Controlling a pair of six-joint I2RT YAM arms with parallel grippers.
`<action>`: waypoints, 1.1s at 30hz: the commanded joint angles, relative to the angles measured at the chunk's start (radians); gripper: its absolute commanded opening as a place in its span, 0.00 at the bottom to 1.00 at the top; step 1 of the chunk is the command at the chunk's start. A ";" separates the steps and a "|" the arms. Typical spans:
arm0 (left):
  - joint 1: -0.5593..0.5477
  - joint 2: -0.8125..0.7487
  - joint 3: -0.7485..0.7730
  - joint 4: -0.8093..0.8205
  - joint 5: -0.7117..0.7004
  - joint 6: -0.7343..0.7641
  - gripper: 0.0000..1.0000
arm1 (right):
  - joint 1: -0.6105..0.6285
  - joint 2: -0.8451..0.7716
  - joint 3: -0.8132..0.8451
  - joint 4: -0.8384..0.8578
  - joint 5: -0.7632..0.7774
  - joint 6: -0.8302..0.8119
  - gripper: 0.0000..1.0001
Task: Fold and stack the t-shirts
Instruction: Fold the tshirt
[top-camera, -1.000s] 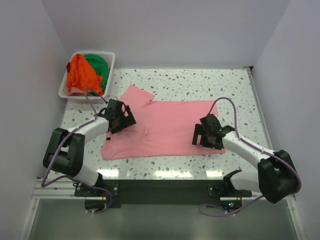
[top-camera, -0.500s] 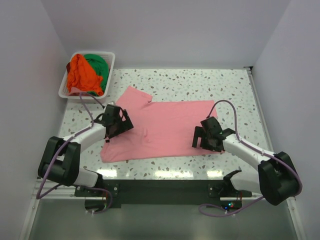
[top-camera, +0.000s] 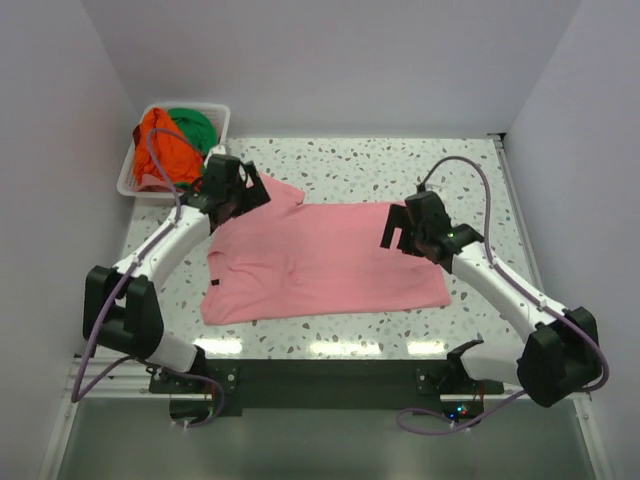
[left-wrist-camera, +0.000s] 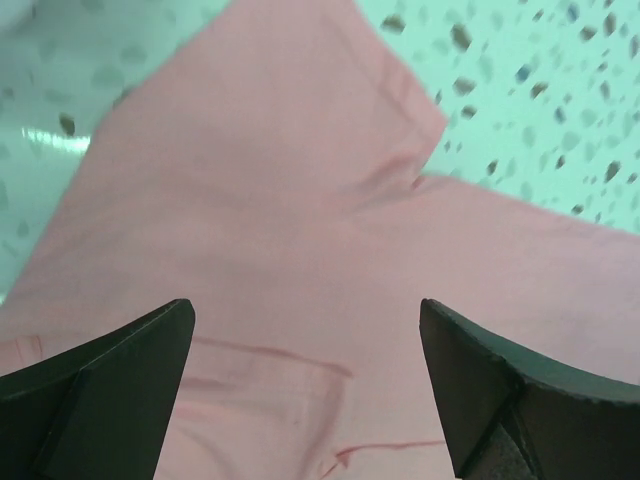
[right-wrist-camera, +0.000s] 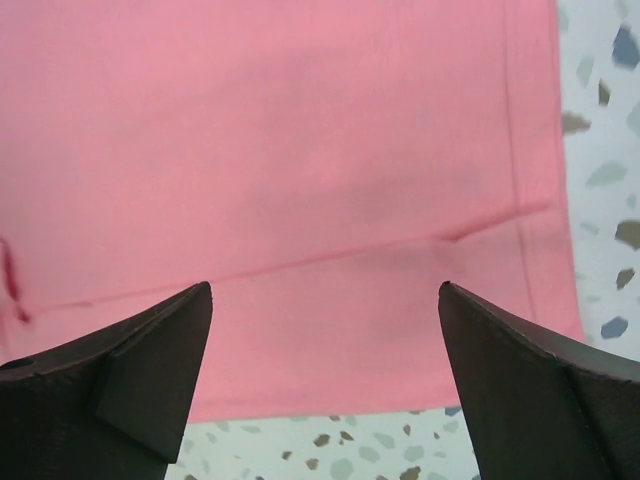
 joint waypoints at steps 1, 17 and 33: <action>0.012 0.100 0.222 -0.077 -0.101 0.054 1.00 | -0.050 0.044 0.143 0.014 0.072 -0.022 0.99; 0.049 0.887 1.128 -0.240 -0.221 0.242 1.00 | -0.182 0.196 0.235 0.056 -0.040 -0.088 0.98; 0.055 1.068 1.165 -0.172 -0.216 0.322 0.57 | -0.218 0.221 0.214 0.063 -0.060 -0.091 0.99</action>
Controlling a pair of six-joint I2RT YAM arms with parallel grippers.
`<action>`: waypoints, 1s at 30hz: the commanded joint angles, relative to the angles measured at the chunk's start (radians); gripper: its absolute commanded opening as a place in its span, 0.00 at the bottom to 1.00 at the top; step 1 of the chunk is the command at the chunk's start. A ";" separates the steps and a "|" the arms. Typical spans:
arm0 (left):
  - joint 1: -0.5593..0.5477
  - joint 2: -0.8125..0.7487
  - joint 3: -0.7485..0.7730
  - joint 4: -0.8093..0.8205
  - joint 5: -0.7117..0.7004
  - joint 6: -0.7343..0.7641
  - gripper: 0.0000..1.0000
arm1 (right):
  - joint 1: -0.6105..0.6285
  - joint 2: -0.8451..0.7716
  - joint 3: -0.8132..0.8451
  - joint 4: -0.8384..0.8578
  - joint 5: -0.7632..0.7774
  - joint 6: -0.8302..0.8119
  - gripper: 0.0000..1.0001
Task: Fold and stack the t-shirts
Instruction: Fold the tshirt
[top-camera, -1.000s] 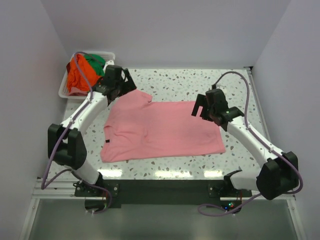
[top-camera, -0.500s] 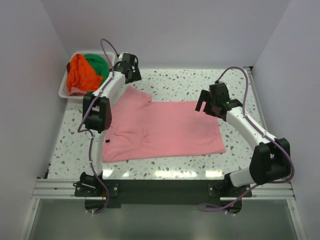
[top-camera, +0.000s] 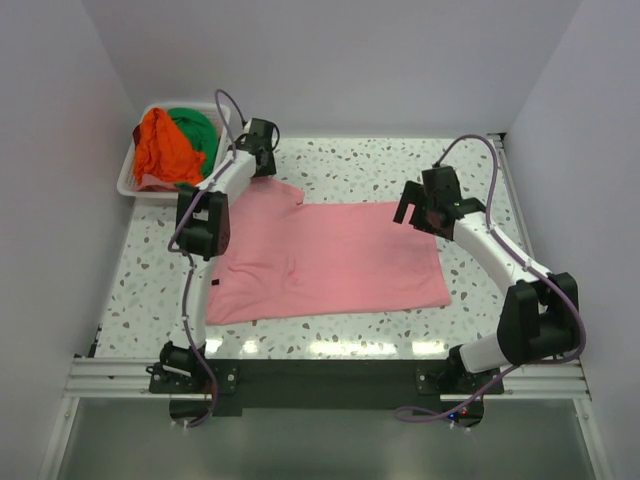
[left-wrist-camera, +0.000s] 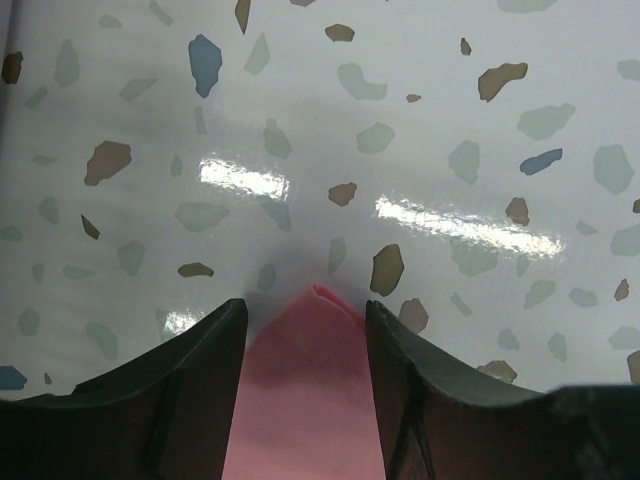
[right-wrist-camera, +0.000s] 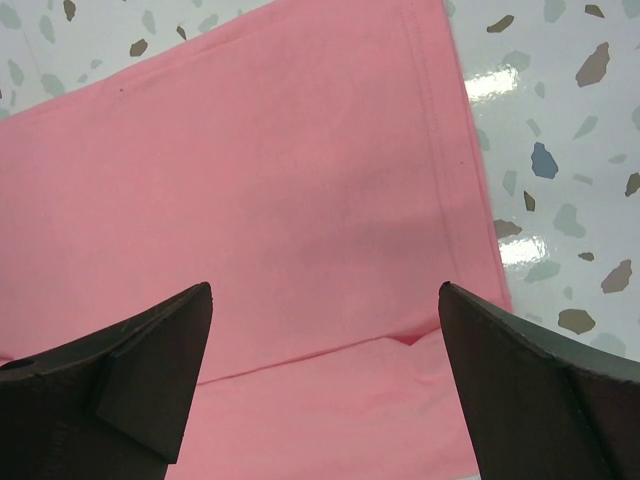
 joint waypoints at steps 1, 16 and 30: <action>0.009 0.009 0.026 0.010 -0.012 0.024 0.55 | -0.007 -0.001 -0.005 0.024 -0.007 -0.017 0.99; 0.009 -0.001 -0.008 0.019 -0.028 0.056 0.04 | -0.013 0.013 0.010 0.034 0.004 -0.014 0.99; 0.009 -0.108 -0.167 0.140 0.030 0.082 0.00 | -0.062 0.436 0.414 0.000 0.133 0.018 0.98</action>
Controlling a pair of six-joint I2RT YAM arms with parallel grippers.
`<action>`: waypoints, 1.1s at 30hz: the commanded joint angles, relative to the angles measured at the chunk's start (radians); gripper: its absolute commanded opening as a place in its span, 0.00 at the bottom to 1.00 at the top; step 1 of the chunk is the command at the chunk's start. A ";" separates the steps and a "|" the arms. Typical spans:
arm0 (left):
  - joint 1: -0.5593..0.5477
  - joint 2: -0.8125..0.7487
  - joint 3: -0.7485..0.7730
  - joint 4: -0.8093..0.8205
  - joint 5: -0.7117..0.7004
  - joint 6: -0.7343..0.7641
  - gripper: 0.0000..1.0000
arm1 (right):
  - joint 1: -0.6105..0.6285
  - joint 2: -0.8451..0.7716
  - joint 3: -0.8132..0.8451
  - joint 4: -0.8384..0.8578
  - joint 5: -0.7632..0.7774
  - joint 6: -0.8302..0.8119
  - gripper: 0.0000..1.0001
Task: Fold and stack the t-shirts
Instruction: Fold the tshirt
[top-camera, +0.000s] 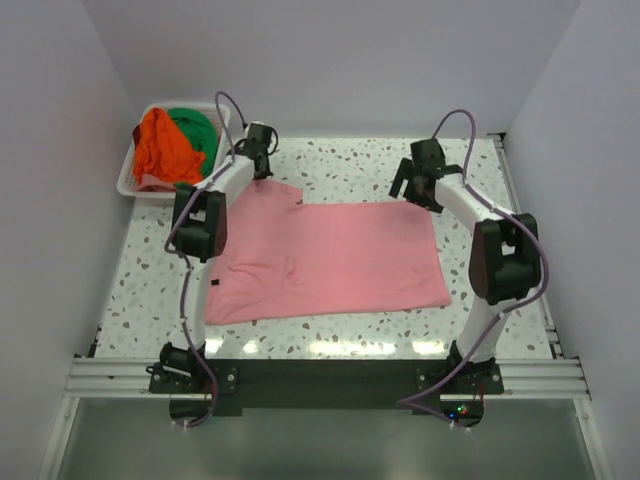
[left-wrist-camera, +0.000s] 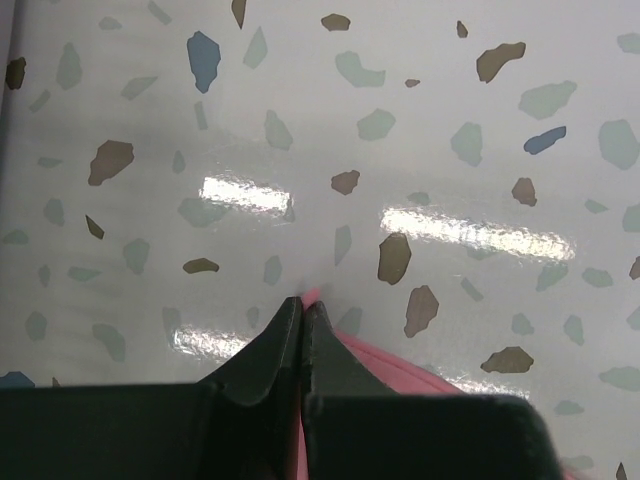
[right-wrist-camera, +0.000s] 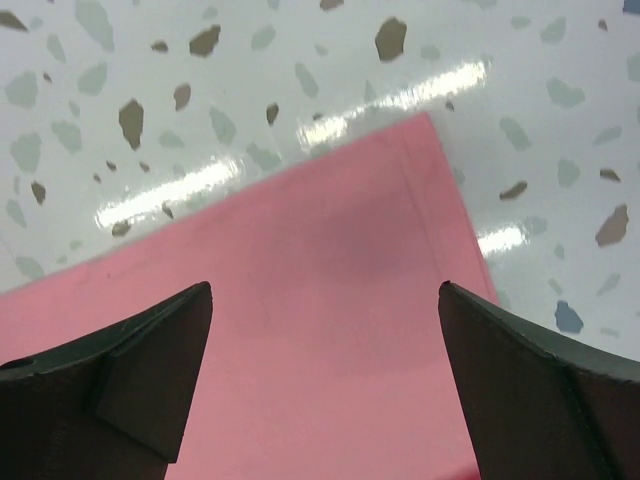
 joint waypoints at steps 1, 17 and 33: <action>0.008 -0.055 -0.035 0.023 0.029 0.019 0.00 | -0.021 0.082 0.131 -0.009 0.084 0.004 0.98; 0.008 -0.093 -0.098 0.065 0.073 0.036 0.00 | -0.092 0.360 0.357 -0.070 0.100 -0.057 0.61; 0.008 -0.130 -0.132 0.091 0.101 0.033 0.00 | -0.095 0.377 0.301 -0.034 0.103 -0.089 0.10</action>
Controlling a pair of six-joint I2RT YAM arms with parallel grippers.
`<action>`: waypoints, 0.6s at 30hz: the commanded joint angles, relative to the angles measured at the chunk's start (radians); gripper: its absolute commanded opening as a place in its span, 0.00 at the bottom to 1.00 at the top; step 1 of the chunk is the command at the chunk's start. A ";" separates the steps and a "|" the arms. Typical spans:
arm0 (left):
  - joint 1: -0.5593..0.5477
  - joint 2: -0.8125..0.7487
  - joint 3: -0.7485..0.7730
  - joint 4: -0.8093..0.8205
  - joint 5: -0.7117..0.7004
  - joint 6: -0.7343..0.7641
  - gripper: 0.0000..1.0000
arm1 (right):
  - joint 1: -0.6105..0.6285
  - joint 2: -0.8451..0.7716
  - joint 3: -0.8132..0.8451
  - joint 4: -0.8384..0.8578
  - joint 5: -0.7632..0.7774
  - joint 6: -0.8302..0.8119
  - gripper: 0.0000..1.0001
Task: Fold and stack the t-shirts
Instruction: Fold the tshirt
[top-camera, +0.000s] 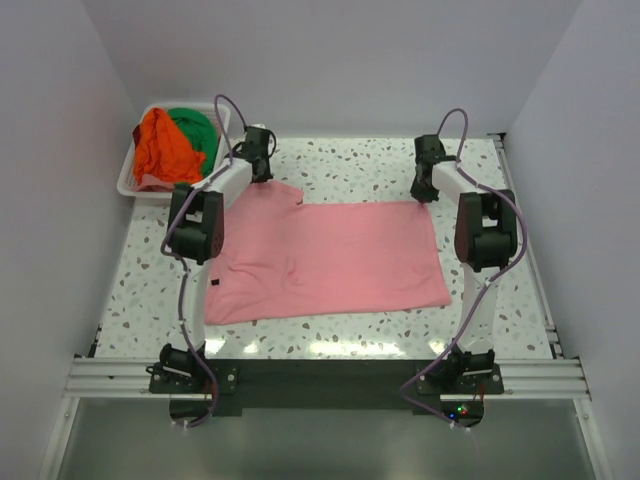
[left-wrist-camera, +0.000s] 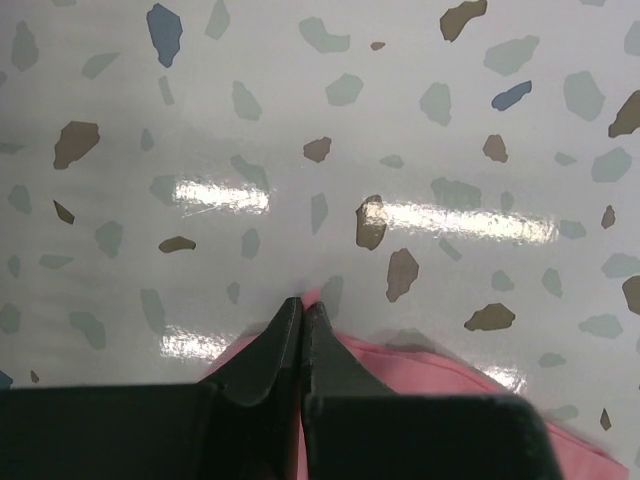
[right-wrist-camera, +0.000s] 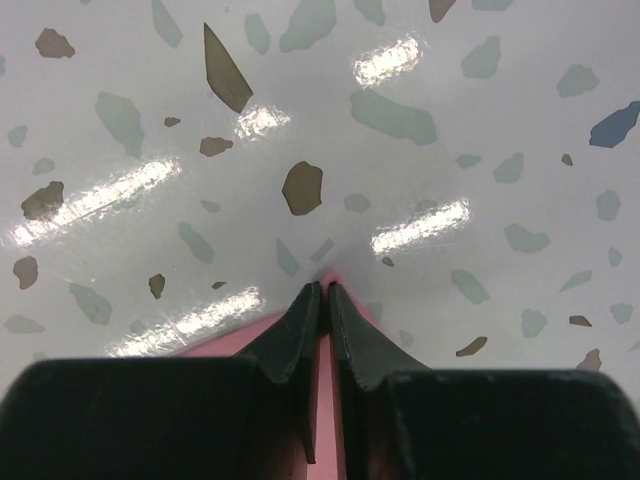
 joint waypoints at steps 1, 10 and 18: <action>0.006 -0.079 -0.036 0.039 0.035 0.007 0.00 | -0.006 0.001 -0.015 0.011 0.031 -0.018 0.07; 0.006 -0.132 -0.084 0.056 0.039 -0.005 0.00 | -0.006 -0.081 -0.077 0.066 0.031 -0.056 0.00; 0.006 -0.285 -0.306 0.189 0.071 -0.002 0.00 | -0.004 -0.198 -0.219 0.158 -0.025 -0.083 0.00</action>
